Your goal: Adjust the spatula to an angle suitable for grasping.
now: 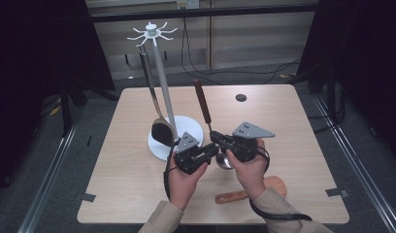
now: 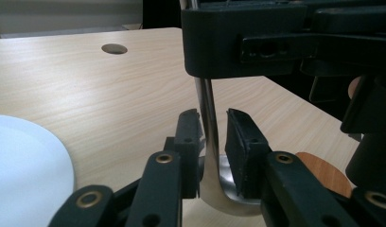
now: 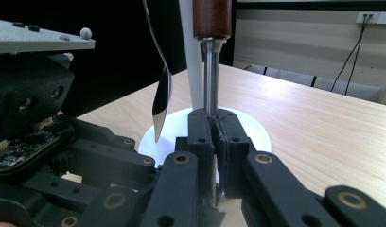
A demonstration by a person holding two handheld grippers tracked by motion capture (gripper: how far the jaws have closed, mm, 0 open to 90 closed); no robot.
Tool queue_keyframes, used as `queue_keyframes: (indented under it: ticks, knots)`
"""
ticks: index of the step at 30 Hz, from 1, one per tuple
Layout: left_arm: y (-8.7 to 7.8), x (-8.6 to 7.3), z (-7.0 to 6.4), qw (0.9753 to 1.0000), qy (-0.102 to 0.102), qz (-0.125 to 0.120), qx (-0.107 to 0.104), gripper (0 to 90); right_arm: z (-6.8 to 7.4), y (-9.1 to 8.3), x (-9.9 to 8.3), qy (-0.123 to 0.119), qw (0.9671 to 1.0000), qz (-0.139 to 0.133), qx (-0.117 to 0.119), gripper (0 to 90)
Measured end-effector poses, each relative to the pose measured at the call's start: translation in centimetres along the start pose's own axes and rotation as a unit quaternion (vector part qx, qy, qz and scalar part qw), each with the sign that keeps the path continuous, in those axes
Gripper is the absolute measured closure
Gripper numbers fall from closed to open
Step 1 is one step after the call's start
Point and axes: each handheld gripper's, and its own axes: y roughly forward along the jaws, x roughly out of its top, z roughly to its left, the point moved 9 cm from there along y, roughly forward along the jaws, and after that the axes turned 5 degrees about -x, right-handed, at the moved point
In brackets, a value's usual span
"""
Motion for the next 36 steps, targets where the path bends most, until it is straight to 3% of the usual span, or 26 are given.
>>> queue_keyframes:
  ticks: [7, 11, 17, 20, 27, 31, 35, 36]
  knots:
    - [-0.3, 0.1, 0.4, 1.0000, -0.006, -0.003, -0.006, 82.7, 0.2, 0.1, -0.1, 0.009, 0.9998, 0.004, 0.015, 86.1]
    - [-0.7, 0.0, 0.9, 0.9999, -0.006, 0.008, -0.009, 84.6, 0.2, 0.2, -0.1, 0.022, 0.9993, 0.001, 0.030, 85.9]
    - [-1.2, -0.2, 1.2, 0.9994, -0.004, 0.014, -0.031, 85.2, 0.3, 0.4, -0.2, 0.024, 0.9975, 0.008, 0.065, 85.5]
    - [-1.4, -0.1, 1.2, 0.9985, -0.002, 0.006, -0.055, 85.3, 0.4, 0.3, -0.1, 0.019, 0.9958, 0.013, 0.088, 85.3]
    - [-2.0, 0.3, 1.1, 0.9962, 0.017, 0.010, -0.085, 85.3, 0.5, 0.1, 0.5, 0.003, 0.9912, 0.010, 0.132, 84.0]
    - [-2.1, 0.4, 1.0, 0.9949, 0.028, 0.015, -0.096, 85.2, 0.7, 0.0, 0.7, -0.001, 0.9885, 0.011, 0.151, 79.8]
    - [-2.0, 0.0, 1.1, 0.9941, 0.035, 0.027, -0.099, 85.2, 0.6, 0.1, 0.9, 0.004, 0.9882, 0.012, 0.152, 74.9]
    - [-1.9, -0.1, 1.0, 0.9934, 0.035, 0.027, -0.106, 85.2, 0.5, 0.1, 0.9, 0.005, 0.9887, 0.010, 0.149, 77.6]
